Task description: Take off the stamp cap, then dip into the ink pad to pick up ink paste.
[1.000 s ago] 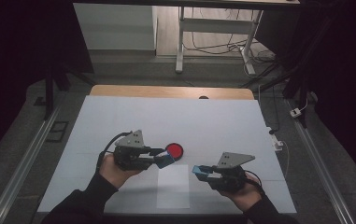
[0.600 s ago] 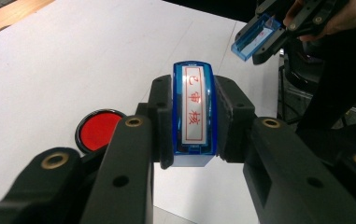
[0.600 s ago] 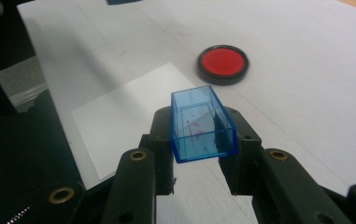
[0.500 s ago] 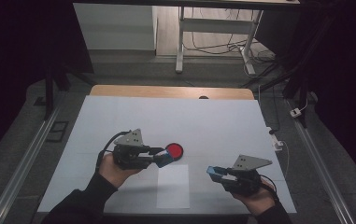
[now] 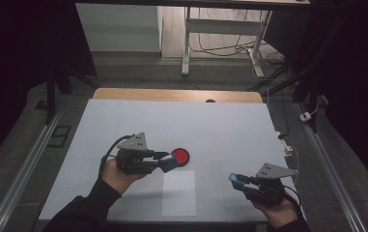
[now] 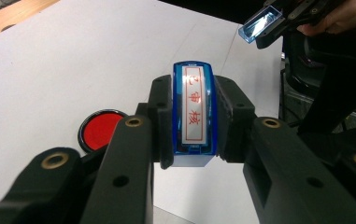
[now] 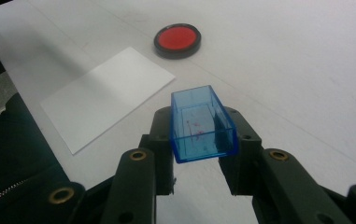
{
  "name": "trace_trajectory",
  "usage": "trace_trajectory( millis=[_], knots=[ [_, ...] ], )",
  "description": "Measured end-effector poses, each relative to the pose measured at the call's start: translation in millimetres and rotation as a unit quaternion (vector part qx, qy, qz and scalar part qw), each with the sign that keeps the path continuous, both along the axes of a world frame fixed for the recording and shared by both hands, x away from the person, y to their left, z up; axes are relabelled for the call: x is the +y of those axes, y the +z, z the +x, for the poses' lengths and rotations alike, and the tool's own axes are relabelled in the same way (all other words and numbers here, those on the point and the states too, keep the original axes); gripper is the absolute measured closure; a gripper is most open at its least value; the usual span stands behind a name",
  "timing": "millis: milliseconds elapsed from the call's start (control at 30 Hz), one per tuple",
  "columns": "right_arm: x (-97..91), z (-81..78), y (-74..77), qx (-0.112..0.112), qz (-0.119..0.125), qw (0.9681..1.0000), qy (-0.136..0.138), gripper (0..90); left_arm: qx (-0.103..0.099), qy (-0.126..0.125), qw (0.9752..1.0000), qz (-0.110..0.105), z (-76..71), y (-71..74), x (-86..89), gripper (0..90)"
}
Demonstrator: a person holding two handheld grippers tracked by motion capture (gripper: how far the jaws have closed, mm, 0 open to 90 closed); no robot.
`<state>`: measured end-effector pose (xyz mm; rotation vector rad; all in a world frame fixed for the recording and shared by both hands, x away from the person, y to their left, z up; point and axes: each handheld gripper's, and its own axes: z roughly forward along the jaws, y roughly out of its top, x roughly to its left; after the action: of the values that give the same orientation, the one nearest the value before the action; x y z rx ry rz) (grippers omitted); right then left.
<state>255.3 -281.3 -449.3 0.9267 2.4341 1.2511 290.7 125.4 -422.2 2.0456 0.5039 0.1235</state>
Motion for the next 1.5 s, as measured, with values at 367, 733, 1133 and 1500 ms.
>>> trace_trajectory(
  millis=[367, 733, 1133, 1500],
  knots=[
    [-14.2, -5.0, -5.3, 0.012, -0.010, 0.9996, -0.021, 68.3, -0.001, 0.008, 1.0000, -0.001, 1.6, 0.2, 0.8, 70.5],
    [-24.9, -8.1, -5.9, 0.019, -0.003, 0.9992, -0.036, 68.3, -0.001, 0.011, 0.9999, -0.002, 2.9, 0.2, 2.0, 70.4],
    [-25.2, -8.6, -6.1, 0.019, -0.003, 0.9992, -0.034, 68.3, 0.001, 0.023, 0.9997, 0.006, 9.0, -0.7, 0.8, 70.5],
    [-25.3, -8.9, -6.0, 0.018, -0.001, 0.9993, -0.034, 68.3, 0.017, 0.038, 0.9989, 0.021, 28.1, -7.8, -7.3, 70.4]
  ],
)
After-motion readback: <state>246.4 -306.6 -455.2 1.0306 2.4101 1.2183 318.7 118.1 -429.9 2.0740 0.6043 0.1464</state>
